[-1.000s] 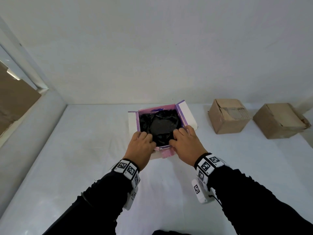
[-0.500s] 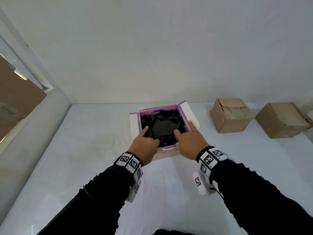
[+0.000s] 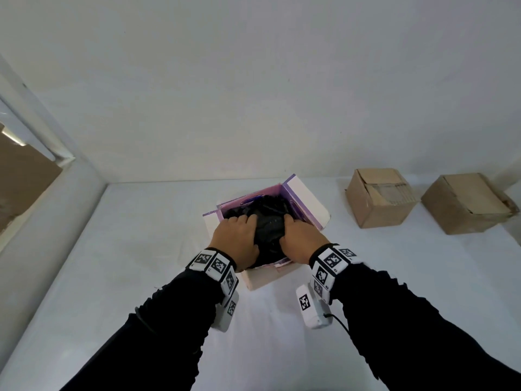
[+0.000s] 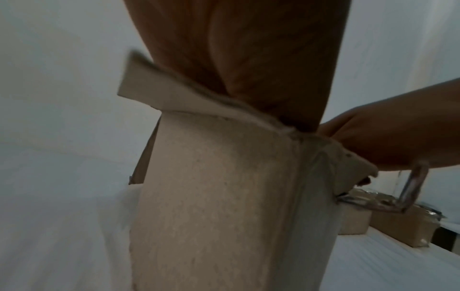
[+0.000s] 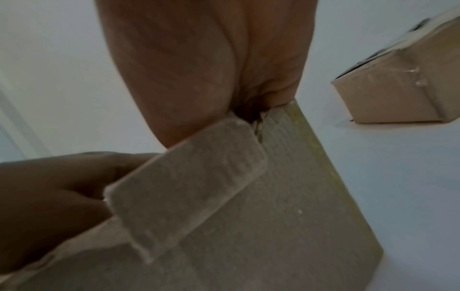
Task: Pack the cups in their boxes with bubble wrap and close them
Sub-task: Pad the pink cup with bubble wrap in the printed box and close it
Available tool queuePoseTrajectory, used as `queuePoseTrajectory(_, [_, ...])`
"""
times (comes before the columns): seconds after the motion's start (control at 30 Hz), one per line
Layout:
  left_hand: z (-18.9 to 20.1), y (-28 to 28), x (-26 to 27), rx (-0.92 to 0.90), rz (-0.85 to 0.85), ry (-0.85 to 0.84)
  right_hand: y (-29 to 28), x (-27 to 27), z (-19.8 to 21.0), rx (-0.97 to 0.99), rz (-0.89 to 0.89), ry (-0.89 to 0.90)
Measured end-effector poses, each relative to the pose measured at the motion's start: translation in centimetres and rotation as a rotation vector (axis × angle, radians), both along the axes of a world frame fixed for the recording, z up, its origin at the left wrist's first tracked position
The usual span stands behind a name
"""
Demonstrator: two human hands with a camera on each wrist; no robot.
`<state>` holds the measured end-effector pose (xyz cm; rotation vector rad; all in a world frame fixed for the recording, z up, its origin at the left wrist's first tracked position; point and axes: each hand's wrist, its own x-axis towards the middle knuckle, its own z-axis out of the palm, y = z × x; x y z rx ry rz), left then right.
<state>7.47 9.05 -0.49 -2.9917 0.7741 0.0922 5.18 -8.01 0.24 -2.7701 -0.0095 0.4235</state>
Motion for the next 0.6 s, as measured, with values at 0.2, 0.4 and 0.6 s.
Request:
queuePoseTrajectory(0.2, [1.1, -0.5, 0.6, 0.311, 0.121, -0.079, 1.3, 2.2, 1.6, -0.127, 0.010, -0.070])
queuePoseTrajectory(0.4, [0.7, -0.5, 1.7, 0.207, 0.092, 0.056, 1.9, 5.4, 0.3, 0.064, 0.011, 0.051])
queuePoseTrajectory(0.6, [0.4, -0.4, 2.0, 0.205, 0.101, 0.081, 2.3, 6.6, -0.8, -0.052, -0.061, 0.157])
